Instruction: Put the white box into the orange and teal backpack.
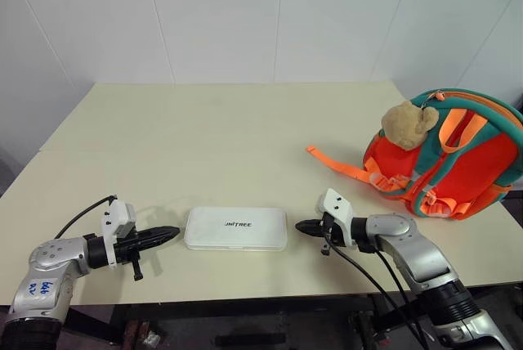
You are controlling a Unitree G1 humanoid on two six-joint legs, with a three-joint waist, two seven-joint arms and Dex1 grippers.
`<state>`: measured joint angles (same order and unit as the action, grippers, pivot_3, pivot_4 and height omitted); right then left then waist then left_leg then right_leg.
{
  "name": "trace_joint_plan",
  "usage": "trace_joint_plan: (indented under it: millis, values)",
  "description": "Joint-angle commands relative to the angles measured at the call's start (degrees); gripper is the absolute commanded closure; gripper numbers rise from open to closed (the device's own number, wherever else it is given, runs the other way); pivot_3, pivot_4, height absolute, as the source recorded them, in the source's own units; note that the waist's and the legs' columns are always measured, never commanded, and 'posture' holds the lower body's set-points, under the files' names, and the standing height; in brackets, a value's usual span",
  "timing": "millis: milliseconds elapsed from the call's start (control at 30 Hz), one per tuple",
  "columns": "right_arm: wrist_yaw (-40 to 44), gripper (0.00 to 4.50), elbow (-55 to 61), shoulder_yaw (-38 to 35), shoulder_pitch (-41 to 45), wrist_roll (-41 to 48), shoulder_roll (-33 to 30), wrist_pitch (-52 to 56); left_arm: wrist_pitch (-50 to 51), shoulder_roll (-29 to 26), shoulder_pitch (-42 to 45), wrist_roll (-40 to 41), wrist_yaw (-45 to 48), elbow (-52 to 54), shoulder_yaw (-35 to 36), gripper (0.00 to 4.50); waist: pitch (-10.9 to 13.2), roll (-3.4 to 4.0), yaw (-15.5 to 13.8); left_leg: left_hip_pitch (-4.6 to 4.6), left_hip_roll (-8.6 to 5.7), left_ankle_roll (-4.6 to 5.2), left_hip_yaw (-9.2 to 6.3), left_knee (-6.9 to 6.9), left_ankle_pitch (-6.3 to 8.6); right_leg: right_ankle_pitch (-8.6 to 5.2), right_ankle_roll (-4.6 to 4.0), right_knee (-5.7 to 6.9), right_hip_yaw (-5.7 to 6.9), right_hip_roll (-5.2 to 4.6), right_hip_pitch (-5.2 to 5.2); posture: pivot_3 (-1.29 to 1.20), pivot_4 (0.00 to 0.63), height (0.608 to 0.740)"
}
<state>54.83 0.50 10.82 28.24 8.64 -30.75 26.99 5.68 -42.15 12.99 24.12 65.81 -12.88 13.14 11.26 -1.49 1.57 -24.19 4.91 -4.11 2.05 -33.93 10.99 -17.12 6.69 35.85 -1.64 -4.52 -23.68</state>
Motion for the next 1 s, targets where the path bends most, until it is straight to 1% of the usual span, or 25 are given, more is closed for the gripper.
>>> trace_joint_plan:
  millis: [33,200,400,567,1000]
  values:
    - [-1.2,4.50,3.2,-0.4,-0.5,1.1,0.5,1.4,-2.2,0.7,1.3,-1.2,-1.1,-1.6,-0.3,4.48,0.0,-0.01,0.0,0.00,0.00,0.01,0.04,-0.03,0.01,0.01,0.02,-0.01,-0.05,0.00,0.01,0.00,0.150,0.740]
    - [-1.7,4.50,3.6,0.2,-0.7,1.1,1.2,1.8,-3.4,2.1,2.5,-2.3,-2.5,-3.2,-1.3,4.48,0.0,-0.07,0.0,0.00,0.00,0.09,0.14,-0.13,0.05,0.02,0.02,-0.02,-0.16,0.00,0.00,0.00,0.150,0.740]
    - [-1.8,4.50,2.8,0.2,-0.3,1.1,1.6,1.4,-2.1,4.9,2.9,-2.1,-2.4,-1.2,-4.3,4.48,0.0,-0.07,0.0,0.00,0.00,0.15,0.19,-0.13,0.11,0.06,0.10,-0.03,-0.20,0.00,0.00,0.00,0.150,0.740]
    - [-1.1,4.50,2.4,-0.6,-0.4,1.2,0.2,1.2,-0.9,6.4,2.5,-1.7,-2.3,0.8,-5.8,4.48,0.0,-0.08,0.0,0.00,0.00,0.16,0.19,-0.15,0.12,0.07,0.10,-0.02,-0.21,0.00,0.00,0.00,0.150,0.740]
    - [0.6,4.50,-1.1,-1.2,1.3,1.0,-2.4,-0.9,-2.0,6.3,3.2,-3.0,-3.7,0.1,-5.7,4.48,-0.1,-0.12,0.0,0.00,0.00,0.16,0.20,-0.21,0.12,0.08,0.12,-0.02,-0.24,0.00,0.01,0.00,0.150,0.740]
